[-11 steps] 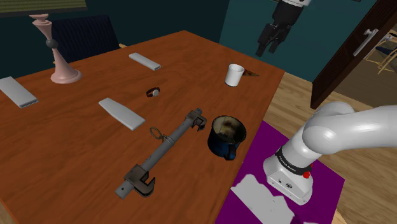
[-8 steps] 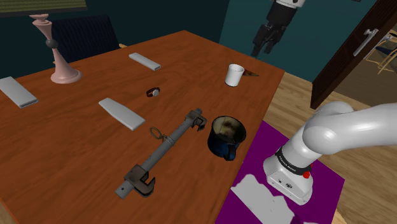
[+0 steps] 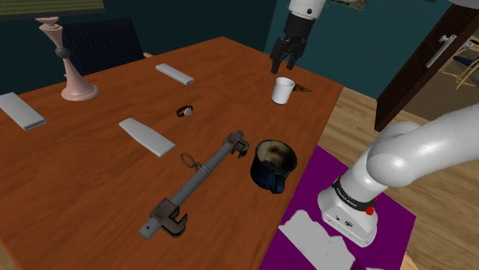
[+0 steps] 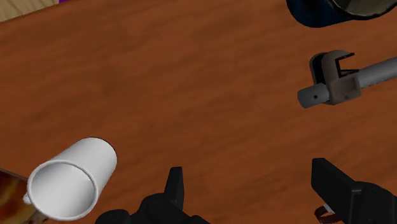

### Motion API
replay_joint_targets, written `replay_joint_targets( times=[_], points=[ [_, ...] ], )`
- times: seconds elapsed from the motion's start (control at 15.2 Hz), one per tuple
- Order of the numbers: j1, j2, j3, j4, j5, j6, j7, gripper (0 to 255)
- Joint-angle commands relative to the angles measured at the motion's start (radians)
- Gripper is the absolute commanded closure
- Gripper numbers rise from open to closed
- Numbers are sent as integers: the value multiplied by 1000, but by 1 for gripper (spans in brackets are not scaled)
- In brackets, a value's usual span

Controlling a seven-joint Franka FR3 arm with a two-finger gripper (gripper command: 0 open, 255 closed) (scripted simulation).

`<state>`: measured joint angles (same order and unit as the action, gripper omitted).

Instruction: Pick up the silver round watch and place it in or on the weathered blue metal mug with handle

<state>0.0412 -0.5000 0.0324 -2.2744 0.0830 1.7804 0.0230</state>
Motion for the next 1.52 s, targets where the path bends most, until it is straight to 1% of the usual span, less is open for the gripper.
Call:
replay_joint_targets(
  times=[0.0,0.4,0.79,1.12,1.45],
  points=[
    [11,76,9,32,14,35,1,0],
    [40,304,36,158,49,108,0,0],
    [67,534,63,327,71,143,1,0],
    [91,731,84,503,80,143,7,0],
    [119,938,103,721,80,112,17,0]
  ],
)
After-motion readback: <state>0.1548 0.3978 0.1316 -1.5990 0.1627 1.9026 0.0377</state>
